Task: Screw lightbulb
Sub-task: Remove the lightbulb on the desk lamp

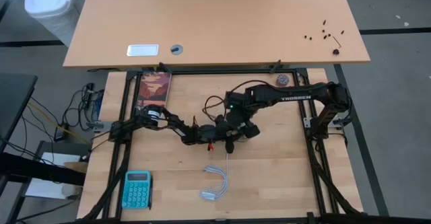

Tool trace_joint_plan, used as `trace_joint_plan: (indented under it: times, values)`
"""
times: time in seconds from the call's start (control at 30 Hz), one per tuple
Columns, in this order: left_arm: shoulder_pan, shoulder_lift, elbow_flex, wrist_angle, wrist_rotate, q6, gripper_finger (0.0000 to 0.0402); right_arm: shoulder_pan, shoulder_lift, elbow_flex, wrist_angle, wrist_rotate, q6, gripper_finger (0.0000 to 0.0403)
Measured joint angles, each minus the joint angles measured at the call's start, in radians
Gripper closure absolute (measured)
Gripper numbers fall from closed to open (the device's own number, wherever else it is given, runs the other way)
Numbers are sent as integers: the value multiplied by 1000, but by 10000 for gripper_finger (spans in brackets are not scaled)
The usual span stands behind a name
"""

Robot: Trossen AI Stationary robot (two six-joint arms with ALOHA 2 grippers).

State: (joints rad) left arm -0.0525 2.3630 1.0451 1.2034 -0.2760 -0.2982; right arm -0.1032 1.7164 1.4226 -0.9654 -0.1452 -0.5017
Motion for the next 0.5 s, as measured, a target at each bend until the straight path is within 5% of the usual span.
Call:
trace_joint_plan:
  times: [0.27,0.5]
  values:
    - [-2,0,1,-2,3,-3,203,27,-2,19,-75,96,622,74]
    - [-2,0,1,-2,3,-3,203,28,-2,-4,-74,153,874,66]
